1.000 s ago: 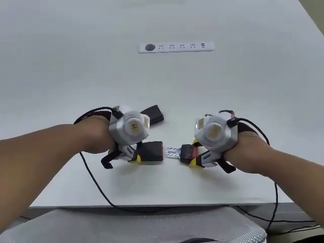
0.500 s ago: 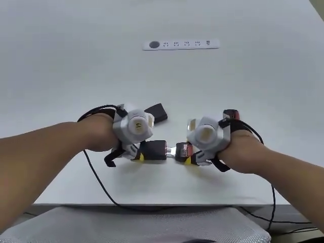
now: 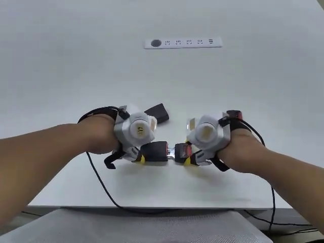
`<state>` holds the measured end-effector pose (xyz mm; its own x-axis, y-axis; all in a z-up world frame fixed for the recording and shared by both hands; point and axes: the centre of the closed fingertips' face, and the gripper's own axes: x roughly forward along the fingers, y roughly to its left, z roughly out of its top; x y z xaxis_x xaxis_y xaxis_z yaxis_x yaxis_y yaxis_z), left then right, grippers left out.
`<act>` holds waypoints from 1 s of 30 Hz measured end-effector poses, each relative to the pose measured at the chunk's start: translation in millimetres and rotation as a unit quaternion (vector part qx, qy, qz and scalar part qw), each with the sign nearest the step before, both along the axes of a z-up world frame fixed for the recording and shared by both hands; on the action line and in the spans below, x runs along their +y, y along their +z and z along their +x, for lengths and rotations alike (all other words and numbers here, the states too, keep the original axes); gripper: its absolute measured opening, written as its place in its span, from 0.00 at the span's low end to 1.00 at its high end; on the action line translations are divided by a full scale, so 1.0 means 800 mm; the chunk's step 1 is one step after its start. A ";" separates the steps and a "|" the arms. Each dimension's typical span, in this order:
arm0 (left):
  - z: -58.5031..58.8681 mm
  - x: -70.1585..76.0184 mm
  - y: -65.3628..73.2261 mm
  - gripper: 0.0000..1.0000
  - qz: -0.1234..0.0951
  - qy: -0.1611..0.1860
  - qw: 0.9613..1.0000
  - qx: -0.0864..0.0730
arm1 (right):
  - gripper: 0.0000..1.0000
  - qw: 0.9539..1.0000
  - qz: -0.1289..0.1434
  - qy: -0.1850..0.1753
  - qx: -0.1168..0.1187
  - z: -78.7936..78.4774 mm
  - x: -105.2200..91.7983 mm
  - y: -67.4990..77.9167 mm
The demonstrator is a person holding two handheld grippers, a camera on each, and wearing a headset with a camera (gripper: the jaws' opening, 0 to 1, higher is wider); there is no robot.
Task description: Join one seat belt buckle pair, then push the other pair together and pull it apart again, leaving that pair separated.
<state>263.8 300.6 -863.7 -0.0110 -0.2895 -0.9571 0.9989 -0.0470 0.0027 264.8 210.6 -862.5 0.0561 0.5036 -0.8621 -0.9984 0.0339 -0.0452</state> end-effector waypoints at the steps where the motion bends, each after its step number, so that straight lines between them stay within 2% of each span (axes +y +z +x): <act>1: 0.000 0.000 0.000 0.30 0.003 -0.003 1.000 0.000 | 0.32 1.000 -0.001 0.000 0.001 0.000 0.000 0.000; 6: 0.001 0.001 0.000 0.30 0.004 -0.004 1.000 0.001 | 0.31 1.000 -0.004 -0.003 0.004 0.003 0.000 0.000; 9: 0.001 0.000 -0.001 0.29 0.003 -0.003 1.000 0.001 | 0.31 1.000 -0.009 -0.001 0.002 0.001 0.012 0.000; 13: 0.002 0.000 -0.001 0.29 0.005 -0.003 1.000 -0.001 | 0.31 1.000 -0.004 -0.004 0.006 0.003 0.013 0.000; 14: 0.001 0.002 -0.001 0.29 0.012 -0.007 1.000 -0.003 | 0.31 1.000 0.000 -0.008 0.004 0.006 0.017 -0.001; 15: 0.002 -0.001 -0.002 0.29 0.008 -0.006 1.000 -0.003 | 0.31 1.000 -0.010 -0.007 0.004 0.008 0.016 -0.009; 16: 0.002 0.000 -0.003 0.29 0.010 -0.007 1.000 -0.002 | 0.31 1.000 -0.001 -0.012 0.005 0.010 0.022 -0.012; 23: 0.001 0.001 -0.002 0.30 0.015 -0.008 1.000 -0.004 | 0.31 1.000 0.001 -0.014 0.004 0.006 0.018 -0.008; 24: 0.001 0.002 -0.002 0.29 0.013 -0.016 1.000 -0.004 | 0.31 1.000 0.001 -0.014 0.002 0.005 0.018 -0.008; 26: 0.002 0.002 -0.001 0.29 -0.019 0.005 1.000 0.006 | 0.31 1.000 0.013 -0.005 0.000 0.001 0.014 -0.006; 27: 0.002 0.005 -0.001 0.29 -0.027 0.010 1.000 0.008 | 0.31 1.000 0.021 -0.007 0.003 0.001 0.012 -0.004; 30: 0.002 0.005 0.000 0.28 -0.026 0.005 1.000 0.005 | 0.31 1.000 0.018 0.001 0.000 -0.001 0.013 -0.003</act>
